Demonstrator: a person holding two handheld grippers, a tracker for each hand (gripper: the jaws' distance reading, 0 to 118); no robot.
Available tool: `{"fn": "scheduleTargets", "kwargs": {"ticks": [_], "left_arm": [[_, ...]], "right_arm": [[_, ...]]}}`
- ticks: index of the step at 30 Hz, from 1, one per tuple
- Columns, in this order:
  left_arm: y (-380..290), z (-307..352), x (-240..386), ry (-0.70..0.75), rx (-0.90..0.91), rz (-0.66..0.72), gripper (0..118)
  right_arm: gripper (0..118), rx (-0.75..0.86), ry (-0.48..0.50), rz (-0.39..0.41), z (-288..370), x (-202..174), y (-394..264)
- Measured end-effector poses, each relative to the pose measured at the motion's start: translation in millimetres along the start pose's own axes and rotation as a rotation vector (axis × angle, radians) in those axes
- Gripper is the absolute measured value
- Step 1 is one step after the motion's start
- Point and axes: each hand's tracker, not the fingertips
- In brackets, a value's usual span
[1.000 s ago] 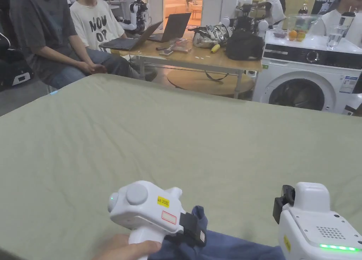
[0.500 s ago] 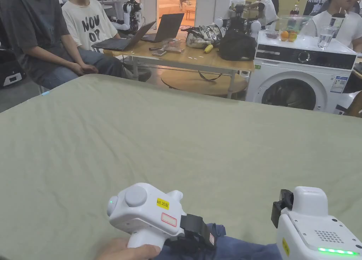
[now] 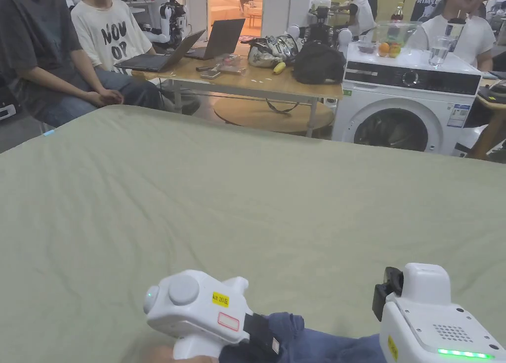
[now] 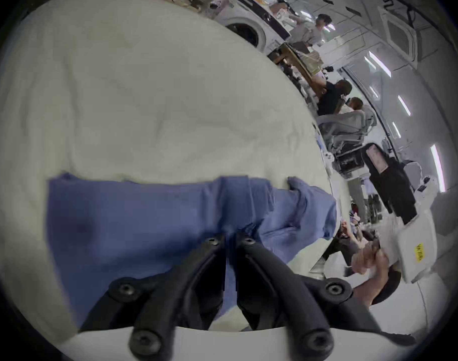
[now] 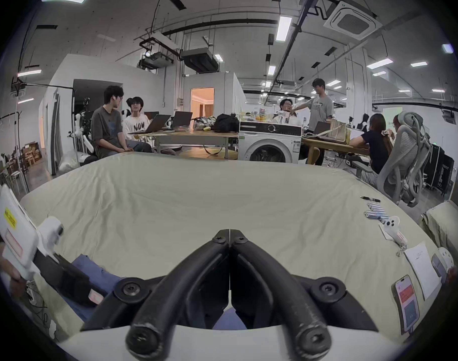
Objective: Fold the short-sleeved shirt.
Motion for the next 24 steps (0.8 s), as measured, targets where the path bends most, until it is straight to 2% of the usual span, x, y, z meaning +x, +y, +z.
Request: {"fn": "scheduleTargets", "kwargs": {"ticks": [3,6,8,12,15,20,21,22,23,24], "left_arm": [[-10,-20,1,-0.048,-0.010,-0.030,2],[-15,-34,-10,-0.045,0.001,0.001,0],[-16,-32,-17,-0.108,0.028,0.064,0],[-13,-30,-10,-0.081,0.016,0.025,0],[-6,-11,-4,-0.087,0.016,0.015,0],[4,60,-11,-0.111,0.121,-0.013,0],[5,72,-15,-0.104,0.143,-0.010,4],[5,85,-22,-0.093,0.157,-0.012,16],[5,98,-27,-0.079,0.165,-0.005,37],[4,106,-34,-0.054,0.174,0.001,51]], "right_arm": [[0,0.000,-0.004,-0.001,1,3,-2],[0,-0.002,-0.011,-0.001,2,6,-2],[0,-0.003,-0.014,-0.002,3,7,-3],[0,0.006,-0.017,-0.004,5,8,-3],[0,0.036,-0.030,-0.015,8,9,-2],[0,0.073,-0.032,-0.031,12,11,6],[0,0.075,-0.030,-0.032,12,11,7],[0,0.075,-0.028,-0.030,12,10,9],[0,0.076,-0.028,-0.029,12,9,10],[0,0.076,-0.026,-0.028,12,9,11]]}}
